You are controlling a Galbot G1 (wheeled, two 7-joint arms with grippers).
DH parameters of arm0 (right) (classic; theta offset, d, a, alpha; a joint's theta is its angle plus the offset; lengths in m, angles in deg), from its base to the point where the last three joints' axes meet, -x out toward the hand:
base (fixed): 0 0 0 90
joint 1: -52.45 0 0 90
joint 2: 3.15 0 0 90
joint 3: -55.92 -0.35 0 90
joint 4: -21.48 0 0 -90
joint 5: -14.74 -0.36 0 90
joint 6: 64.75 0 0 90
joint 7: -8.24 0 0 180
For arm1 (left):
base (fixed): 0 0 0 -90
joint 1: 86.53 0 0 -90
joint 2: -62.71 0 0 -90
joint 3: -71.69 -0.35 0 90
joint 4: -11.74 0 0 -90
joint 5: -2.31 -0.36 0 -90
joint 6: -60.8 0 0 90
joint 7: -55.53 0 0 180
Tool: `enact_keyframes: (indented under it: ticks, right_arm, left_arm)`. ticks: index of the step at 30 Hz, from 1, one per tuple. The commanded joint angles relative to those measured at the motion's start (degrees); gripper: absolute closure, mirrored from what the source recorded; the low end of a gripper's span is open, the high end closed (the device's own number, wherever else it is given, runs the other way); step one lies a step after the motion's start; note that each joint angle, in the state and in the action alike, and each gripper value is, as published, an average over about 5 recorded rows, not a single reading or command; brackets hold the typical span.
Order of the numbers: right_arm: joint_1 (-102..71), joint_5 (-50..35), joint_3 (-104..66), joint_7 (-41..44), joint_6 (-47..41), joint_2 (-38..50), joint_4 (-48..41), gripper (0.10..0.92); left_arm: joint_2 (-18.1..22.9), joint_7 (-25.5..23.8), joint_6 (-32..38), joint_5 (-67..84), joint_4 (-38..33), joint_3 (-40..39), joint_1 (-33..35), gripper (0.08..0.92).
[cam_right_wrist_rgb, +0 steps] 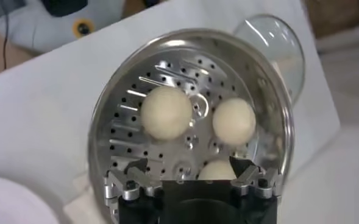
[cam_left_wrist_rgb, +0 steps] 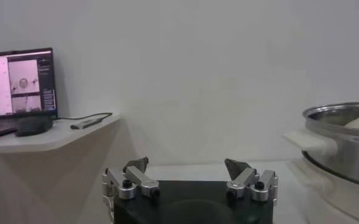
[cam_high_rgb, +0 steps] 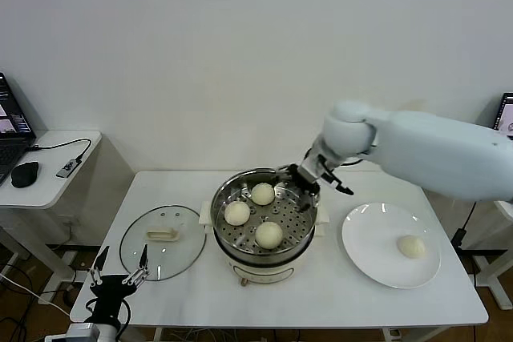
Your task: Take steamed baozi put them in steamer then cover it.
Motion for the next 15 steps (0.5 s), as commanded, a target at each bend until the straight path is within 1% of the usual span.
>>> enact_keyframes:
  ticks: [1, 5, 9, 13, 15]
  right_arm:
    - [-4.5, -5.1, -6.9, -0.6, -23.0, 18.1, 4.7, 0.203]
    - [-12.4, -0.7, -12.9, 0.4, -20.9, 24.4, 5.2, 0.203]
    - [-26.1, 6.0, -24.8, 3.4, -14.4, 29.5, 3.4, 0.203]
    - [-42.8, 11.8, -39.8, 5.5, -8.9, 32.2, 0.6, 0.203]
    - [-48.3, 13.7, -44.4, 5.7, -7.1, 32.4, -0.7, 0.203]
  left_arm:
    - [-0.7, 0.0, -0.1, 0.1, 0.3, -0.8, -0.5, 0.177]
    - [-1.2, -0.1, 0.0, 0.3, 1.0, -1.3, -0.9, 0.177]
    - [-1.6, -0.1, 0.1, 0.3, 1.3, -1.7, -1.3, 0.177]
    - [-1.8, -0.1, 0.1, 0.2, 1.4, -1.9, -1.3, 0.177]
    - [-1.8, -0.1, 0.0, 0.2, 1.4, -1.9, -1.2, 0.177]
